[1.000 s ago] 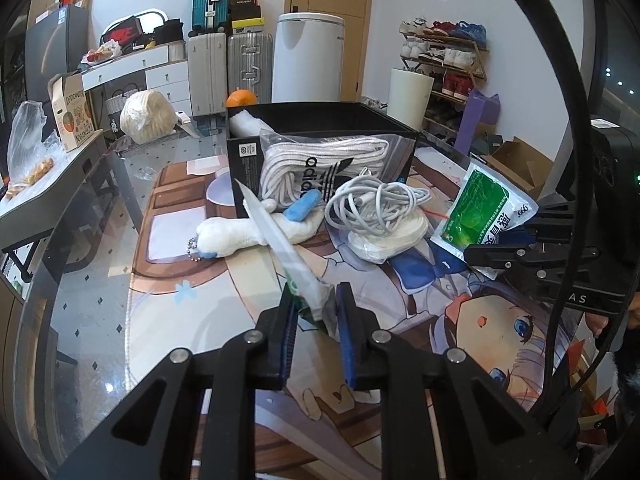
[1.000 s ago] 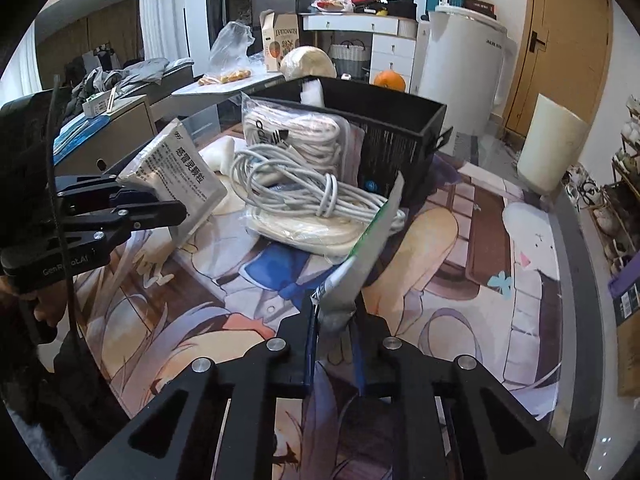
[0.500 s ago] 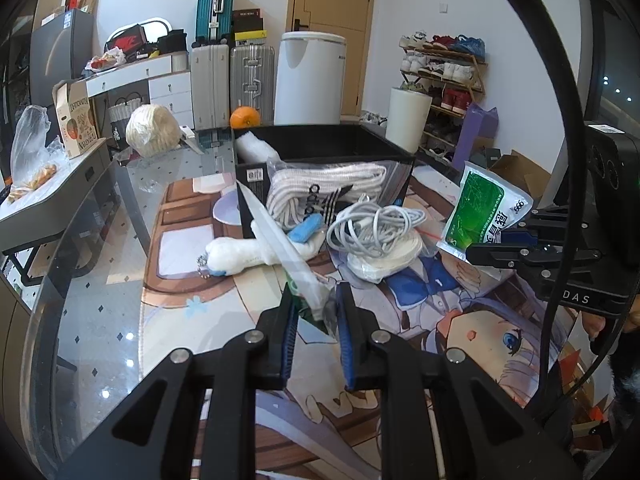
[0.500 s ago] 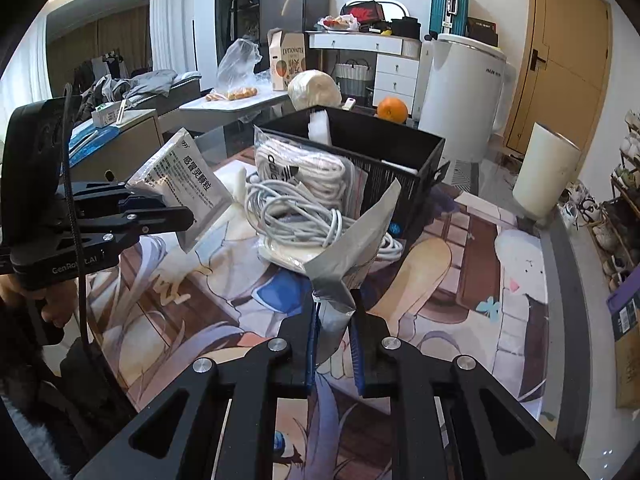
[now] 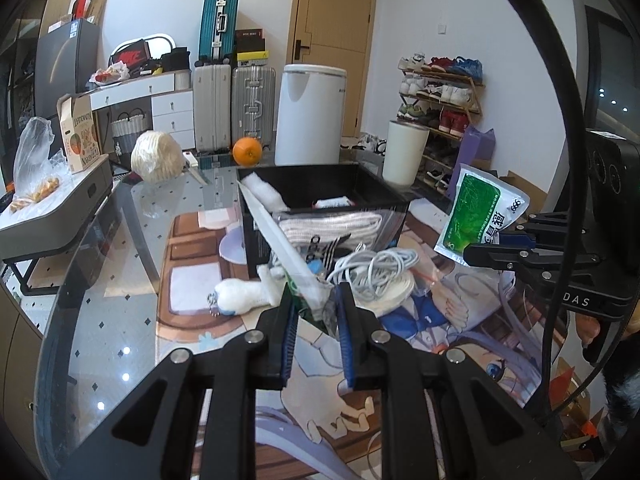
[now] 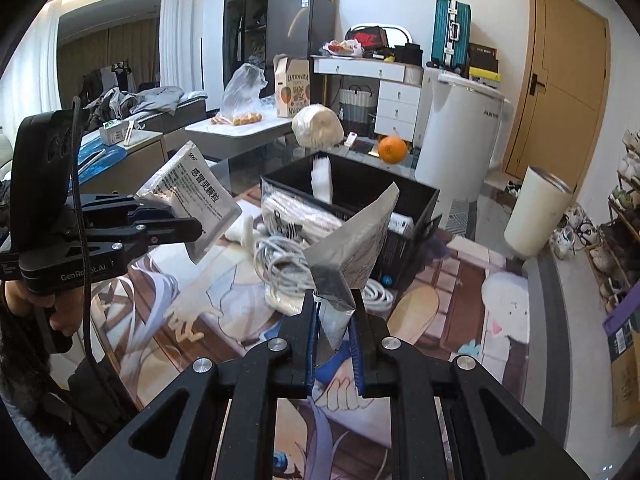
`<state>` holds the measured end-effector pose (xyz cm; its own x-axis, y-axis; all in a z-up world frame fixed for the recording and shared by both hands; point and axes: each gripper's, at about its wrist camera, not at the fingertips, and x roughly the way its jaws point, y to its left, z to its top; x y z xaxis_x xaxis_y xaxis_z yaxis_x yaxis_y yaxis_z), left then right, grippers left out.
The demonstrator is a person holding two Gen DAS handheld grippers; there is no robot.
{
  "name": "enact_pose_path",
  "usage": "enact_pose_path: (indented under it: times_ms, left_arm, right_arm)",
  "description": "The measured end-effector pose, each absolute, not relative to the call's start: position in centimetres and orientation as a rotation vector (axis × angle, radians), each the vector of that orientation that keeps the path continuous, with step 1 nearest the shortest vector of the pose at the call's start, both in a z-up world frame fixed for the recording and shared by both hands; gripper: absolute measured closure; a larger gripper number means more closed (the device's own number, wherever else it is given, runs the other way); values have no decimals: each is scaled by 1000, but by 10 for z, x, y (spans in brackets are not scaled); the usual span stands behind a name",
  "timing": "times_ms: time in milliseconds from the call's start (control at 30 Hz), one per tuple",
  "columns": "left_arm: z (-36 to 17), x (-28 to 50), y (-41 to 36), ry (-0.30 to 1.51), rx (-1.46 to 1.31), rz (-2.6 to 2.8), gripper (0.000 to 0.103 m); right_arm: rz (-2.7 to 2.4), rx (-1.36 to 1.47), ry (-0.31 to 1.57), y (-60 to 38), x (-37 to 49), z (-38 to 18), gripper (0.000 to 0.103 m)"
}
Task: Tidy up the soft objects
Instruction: 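Carry the white sachet with the left gripper while the right gripper carries the green sachet over the black box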
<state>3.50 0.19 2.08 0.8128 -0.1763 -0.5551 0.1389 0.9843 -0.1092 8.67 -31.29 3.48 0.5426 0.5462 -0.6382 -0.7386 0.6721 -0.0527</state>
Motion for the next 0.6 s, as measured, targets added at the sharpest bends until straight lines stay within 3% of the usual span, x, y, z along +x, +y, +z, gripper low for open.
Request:
enact_pose_path:
  times_ms: [600]
  left_arm:
    - [52, 61, 3, 522, -47, -182, 87]
  right_arm:
    - [786, -306, 568, -299, 113, 57, 89]
